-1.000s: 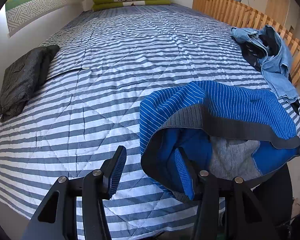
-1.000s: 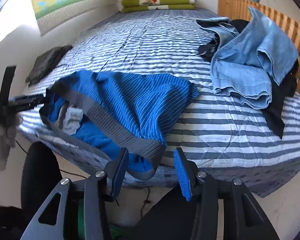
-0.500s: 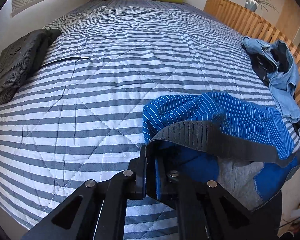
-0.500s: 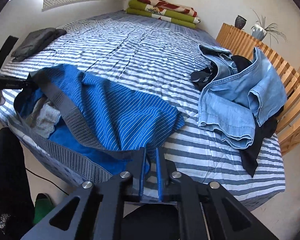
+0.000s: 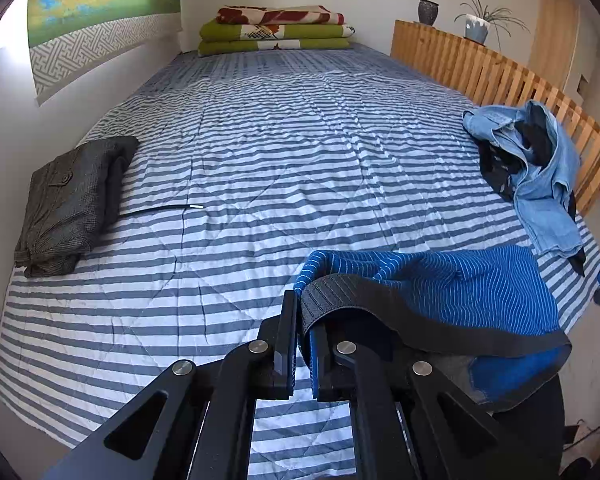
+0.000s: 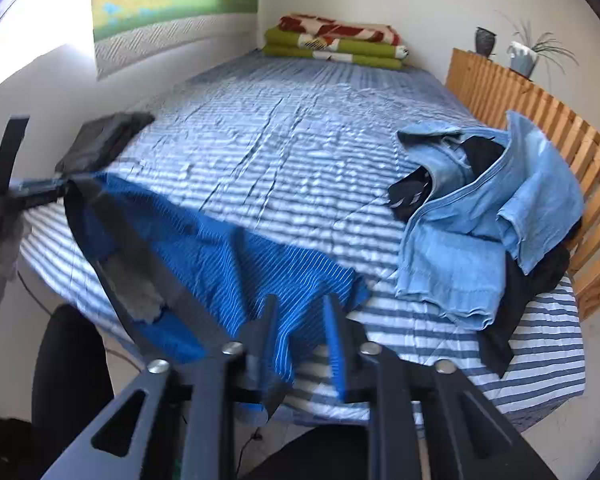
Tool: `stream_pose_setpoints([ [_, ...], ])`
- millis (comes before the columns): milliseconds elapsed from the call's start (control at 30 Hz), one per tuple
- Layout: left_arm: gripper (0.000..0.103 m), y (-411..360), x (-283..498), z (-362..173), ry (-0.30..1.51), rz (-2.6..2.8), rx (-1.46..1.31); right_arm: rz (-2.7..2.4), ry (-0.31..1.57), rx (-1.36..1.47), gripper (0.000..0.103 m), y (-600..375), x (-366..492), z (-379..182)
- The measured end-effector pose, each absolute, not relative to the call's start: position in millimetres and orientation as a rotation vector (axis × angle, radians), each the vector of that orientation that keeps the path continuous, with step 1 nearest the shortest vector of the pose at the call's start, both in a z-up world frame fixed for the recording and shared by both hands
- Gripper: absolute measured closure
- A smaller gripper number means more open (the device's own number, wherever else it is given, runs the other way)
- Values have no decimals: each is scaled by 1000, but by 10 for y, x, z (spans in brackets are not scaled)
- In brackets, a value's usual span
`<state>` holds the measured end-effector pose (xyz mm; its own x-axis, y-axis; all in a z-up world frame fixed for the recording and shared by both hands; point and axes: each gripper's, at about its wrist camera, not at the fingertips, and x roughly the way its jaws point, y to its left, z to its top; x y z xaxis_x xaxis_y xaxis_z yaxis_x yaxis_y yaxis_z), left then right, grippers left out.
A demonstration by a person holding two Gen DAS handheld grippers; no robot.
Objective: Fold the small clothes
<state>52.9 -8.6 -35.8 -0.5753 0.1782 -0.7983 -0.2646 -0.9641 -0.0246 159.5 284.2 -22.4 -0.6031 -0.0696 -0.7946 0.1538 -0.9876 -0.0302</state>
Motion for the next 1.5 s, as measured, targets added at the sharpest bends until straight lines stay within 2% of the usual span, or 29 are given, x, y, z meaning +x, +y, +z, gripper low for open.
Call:
stream_pose_setpoints([
  [167, 99, -43, 518, -581, 135, 2550, -1354, -2564, 310, 1442, 69, 2621, 1777, -680],
  [267, 99, -33, 499, -620, 135, 2549, -1360, -2551, 406, 1473, 65, 2544, 1778, -837],
  [400, 99, -99, 465, -605, 103, 2560, -1369, -2552, 508, 1501, 65, 2504, 1679, -984],
  [433, 99, -119, 466, -585, 102, 2567, -1367, -2554, 509, 1506, 70, 2509, 1658, -988],
  [467, 99, -146, 473, -553, 107, 2578, -1362, -2569, 517, 1498, 91, 2516, 1642, -970],
  [500, 99, -168, 478, -504, 112, 2591, -1350, -2589, 529, 1496, 100, 2532, 1617, -933],
  [533, 99, -192, 490, -432, 118, 2607, -1331, -2618, 522, 1488, 101, 2563, 1588, -863],
  [633, 99, -269, 566, -79, 140, 2667, -1224, -2761, 379, 1359, 101, 2754, 1551, -409],
  [833, 99, -440, 897, 926, 108, 2678, -982, -2946, -69, 1026, 101, 3218, 1688, 726],
  [1000, 99, -570, 1305, 1714, 175, 2695, -798, -2997, -128, 764, 101, 3207, 2002, 1414],
  [1133, 99, -694, 1442, 1940, 220, 2698, -787, -2927, -218, 717, 101, 3206, 1950, 1590],
  [1267, 98, -707, 1118, 1572, 262, 2636, -983, -2828, -361, 855, 101, 3249, 1588, 1292],
  [1367, 96, -670, 493, 883, 217, 2538, -1260, -2785, -434, 1066, 101, 3263, 1050, 753],
  [1500, 92, -496, -203, 11, 325, 2504, -1476, -2765, -439, 1356, 101, 3293, 315, -48],
])
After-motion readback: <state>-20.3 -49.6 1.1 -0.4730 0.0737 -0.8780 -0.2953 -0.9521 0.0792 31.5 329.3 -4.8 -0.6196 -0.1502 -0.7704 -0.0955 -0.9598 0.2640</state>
